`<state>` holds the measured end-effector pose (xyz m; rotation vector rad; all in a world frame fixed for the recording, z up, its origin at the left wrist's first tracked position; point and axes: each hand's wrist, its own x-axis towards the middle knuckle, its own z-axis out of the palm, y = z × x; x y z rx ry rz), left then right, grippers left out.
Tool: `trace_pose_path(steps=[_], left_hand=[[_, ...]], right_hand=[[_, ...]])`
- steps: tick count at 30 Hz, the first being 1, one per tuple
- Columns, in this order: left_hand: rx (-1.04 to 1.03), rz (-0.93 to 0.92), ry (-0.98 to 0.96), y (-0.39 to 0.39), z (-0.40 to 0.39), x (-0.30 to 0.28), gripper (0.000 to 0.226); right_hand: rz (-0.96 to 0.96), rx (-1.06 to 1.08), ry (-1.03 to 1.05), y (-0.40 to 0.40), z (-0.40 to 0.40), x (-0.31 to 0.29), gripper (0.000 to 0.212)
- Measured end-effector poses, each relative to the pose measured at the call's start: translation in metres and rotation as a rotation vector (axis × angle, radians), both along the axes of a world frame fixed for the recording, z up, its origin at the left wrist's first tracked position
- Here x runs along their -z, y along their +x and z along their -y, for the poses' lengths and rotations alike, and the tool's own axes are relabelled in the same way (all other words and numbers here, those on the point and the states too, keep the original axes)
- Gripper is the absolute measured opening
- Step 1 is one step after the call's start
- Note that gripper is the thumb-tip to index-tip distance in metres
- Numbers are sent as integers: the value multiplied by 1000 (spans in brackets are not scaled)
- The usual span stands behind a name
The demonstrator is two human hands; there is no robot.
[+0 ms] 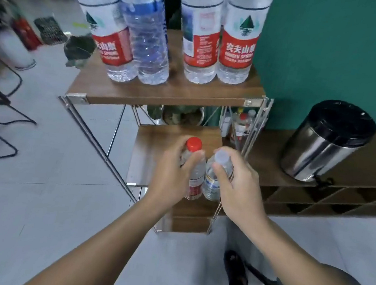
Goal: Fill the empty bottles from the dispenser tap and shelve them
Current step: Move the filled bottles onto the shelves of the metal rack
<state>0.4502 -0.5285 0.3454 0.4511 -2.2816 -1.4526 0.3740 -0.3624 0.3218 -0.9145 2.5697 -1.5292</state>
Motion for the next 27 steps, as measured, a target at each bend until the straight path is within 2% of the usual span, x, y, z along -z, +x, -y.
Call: trace_pose_path(steps=[11, 14, 20, 27], left_hand=[[-251, -22, -54, -29, 135, 53, 13], [-299, -46, -42, -39, 157, 58, 11], [-398, -30, -23, -50, 173, 66, 14], [-402, -20, 45, -46, 176, 68, 11]], right_hand=[[150, -167, 14, -42, 158, 30, 29], [140, -195, -44, -54, 186, 36, 22], [105, -169, -47, -67, 225, 51, 25], [148, -226, -67, -67, 227, 48, 26]])
